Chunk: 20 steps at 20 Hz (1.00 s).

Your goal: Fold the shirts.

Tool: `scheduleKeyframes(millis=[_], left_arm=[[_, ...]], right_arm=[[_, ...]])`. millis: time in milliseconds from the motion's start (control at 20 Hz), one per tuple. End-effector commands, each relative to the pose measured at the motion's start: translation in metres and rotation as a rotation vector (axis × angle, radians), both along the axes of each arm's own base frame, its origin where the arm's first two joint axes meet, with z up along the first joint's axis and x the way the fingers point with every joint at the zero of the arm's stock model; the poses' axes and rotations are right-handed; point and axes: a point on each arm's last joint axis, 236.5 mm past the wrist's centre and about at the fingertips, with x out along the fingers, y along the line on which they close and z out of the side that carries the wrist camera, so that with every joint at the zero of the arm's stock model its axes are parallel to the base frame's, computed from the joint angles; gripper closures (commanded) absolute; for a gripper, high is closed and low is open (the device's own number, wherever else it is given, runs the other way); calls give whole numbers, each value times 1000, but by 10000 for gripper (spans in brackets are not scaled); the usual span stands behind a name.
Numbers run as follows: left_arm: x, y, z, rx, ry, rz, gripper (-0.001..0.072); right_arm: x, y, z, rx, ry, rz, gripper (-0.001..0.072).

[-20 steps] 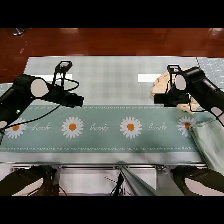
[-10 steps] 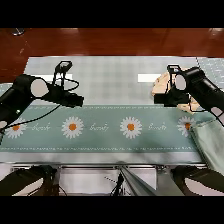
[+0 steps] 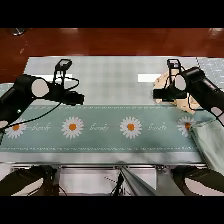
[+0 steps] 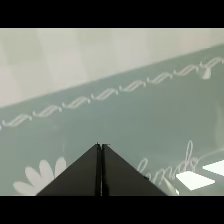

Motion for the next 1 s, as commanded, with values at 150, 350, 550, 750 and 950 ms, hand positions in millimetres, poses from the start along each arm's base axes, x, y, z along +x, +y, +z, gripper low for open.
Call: scheduleKeyframes(millis=[150, 350, 550, 750, 950], left_arm=[[47, -4, -3, -12, -156, 27, 5], [47, -4, -13, -1, -136, 25, 5], [53, -3, -23, 2, -130, 33, 6], [48, -2, -35, 16, -88, 34, 5], [16, 6, -43, 66, 64, 7, 6]], right_arm=[[94, -74, 66, -272, -413, 77, 92], [108, -174, 57, -157, -469, -284, 92], [94, -202, -29, 15, -286, -410, 93], [79, -157, -91, 191, -93, -346, 98], [71, -133, -67, 280, -13, -310, 686]])
